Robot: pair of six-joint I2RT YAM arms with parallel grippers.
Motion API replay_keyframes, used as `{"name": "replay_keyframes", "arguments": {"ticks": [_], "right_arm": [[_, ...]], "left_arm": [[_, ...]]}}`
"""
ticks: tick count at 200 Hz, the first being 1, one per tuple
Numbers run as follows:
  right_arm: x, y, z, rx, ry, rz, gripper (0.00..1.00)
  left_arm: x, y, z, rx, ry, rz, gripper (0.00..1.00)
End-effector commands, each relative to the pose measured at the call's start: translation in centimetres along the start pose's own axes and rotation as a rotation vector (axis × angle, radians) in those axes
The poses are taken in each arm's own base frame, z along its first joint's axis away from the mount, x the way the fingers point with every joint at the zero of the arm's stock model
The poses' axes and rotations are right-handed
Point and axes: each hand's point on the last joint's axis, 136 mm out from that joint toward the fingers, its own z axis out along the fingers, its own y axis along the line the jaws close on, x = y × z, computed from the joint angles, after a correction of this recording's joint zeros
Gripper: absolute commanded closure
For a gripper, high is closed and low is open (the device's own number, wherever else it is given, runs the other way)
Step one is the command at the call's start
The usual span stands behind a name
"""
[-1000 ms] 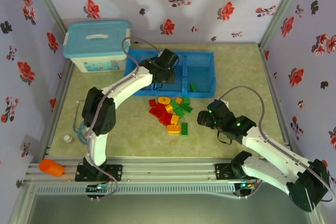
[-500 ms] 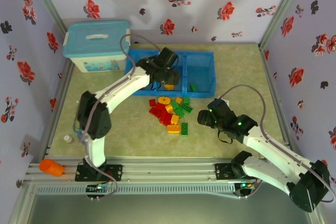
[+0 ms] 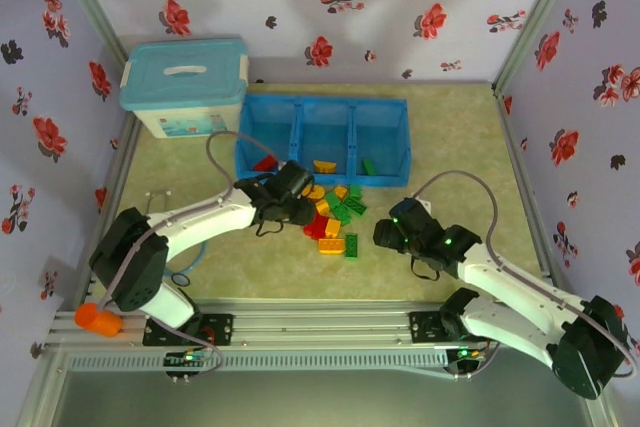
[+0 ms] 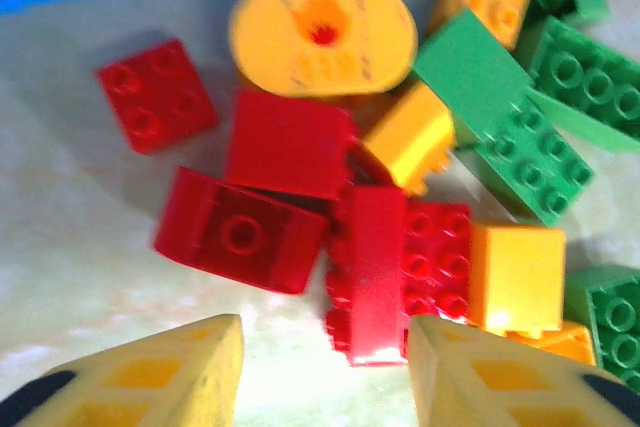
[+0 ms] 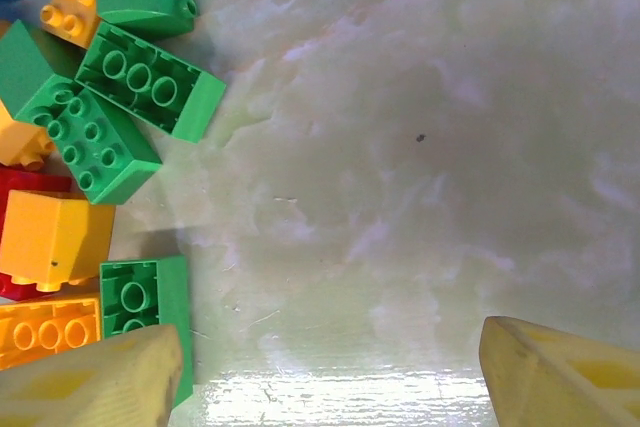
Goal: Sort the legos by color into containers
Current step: Place the lego in the container, then pick up the lego from the center of the table.
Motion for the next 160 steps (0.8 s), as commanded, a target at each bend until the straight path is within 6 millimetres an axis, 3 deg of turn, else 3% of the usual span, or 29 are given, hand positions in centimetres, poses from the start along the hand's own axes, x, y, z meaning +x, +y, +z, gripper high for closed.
{"name": "replay_keyframes", "arguments": {"ticks": [1,59,160], "right_arm": [[0.4,0.4,0.4,-0.016,0.003,0.028,0.22],[0.7,-0.1,0.3,-0.008,-0.004,0.023,0.23],[0.5,-0.1,0.3,-0.008,-0.014,0.019,0.24]], "left_arm": [[-0.3,-2.0,1.0,0.056,-0.026,-0.013,0.58],[0.9,-1.7,3.2,-0.049,0.022,0.033,0.60],[1.8,-0.7,4.6,-0.121,0.051,0.039,0.65]]}}
